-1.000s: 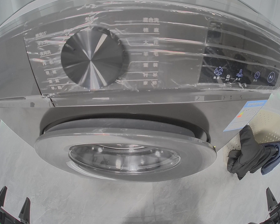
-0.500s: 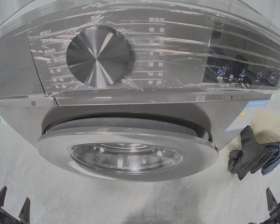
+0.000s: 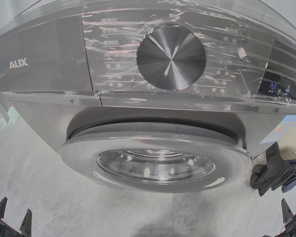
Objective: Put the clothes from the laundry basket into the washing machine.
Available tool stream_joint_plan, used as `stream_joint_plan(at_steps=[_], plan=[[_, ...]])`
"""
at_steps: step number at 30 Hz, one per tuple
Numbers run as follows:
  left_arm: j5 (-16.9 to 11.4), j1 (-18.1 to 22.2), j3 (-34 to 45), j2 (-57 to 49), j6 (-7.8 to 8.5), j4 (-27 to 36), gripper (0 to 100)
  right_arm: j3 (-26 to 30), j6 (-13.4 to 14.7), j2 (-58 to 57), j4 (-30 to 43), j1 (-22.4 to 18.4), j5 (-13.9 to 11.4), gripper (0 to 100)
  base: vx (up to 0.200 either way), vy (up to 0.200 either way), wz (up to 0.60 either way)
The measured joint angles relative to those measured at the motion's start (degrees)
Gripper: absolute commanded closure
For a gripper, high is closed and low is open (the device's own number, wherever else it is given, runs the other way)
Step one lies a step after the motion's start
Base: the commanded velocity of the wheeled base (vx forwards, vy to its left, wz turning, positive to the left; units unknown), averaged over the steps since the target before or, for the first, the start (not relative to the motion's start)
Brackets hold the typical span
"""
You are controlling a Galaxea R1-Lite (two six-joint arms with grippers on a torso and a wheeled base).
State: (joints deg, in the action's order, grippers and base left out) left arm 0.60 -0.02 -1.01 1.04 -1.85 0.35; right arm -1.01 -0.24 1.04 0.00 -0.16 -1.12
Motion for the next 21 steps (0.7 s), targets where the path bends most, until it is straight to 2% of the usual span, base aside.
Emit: stream_joint_plan(at_steps=[16,21], plan=[[-0.17,0.02,0.00,0.00,0.33,0.00,0,0.00,0.20,0.00,-1.23,-0.05,0.41,0,0.000,0.000,0.00],[-0.22,0.02,0.00,0.00,0.40,-0.02,0,-4.47,1.00,0.69,-2.95,0.05,-0.33,0,0.000,0.000,0.00]])
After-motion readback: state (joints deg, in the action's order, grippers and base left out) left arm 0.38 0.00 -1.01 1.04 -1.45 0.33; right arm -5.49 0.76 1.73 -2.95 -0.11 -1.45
